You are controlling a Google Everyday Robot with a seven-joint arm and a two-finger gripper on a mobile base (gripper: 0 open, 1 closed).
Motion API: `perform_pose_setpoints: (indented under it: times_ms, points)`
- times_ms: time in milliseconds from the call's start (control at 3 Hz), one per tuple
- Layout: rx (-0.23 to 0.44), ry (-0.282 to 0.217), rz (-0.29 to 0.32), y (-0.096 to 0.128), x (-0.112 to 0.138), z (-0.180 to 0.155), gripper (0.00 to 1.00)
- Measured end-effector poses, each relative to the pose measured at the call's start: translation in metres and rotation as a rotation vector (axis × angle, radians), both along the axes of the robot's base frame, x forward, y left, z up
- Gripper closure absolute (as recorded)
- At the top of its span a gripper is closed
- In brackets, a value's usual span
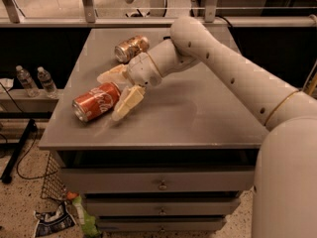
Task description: Move coke can near orange can
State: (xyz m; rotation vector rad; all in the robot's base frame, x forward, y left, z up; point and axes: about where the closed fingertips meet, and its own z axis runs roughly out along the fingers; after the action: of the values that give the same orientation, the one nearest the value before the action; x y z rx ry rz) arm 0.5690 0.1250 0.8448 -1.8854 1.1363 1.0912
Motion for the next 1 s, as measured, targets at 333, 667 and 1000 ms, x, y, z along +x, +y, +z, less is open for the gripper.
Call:
perform_pose_setpoints:
  times_ms: [333,667,1000]
  points:
    - [-0.029,0.035,-0.008,-0.003,-0.002,-0.007,0.41]
    - [-0.045,0.054,-0.012,-0.004,-0.006,-0.01,0.65]
    - [-0.058,0.049,-0.05,-0.016,-0.007,-0.007,0.87]
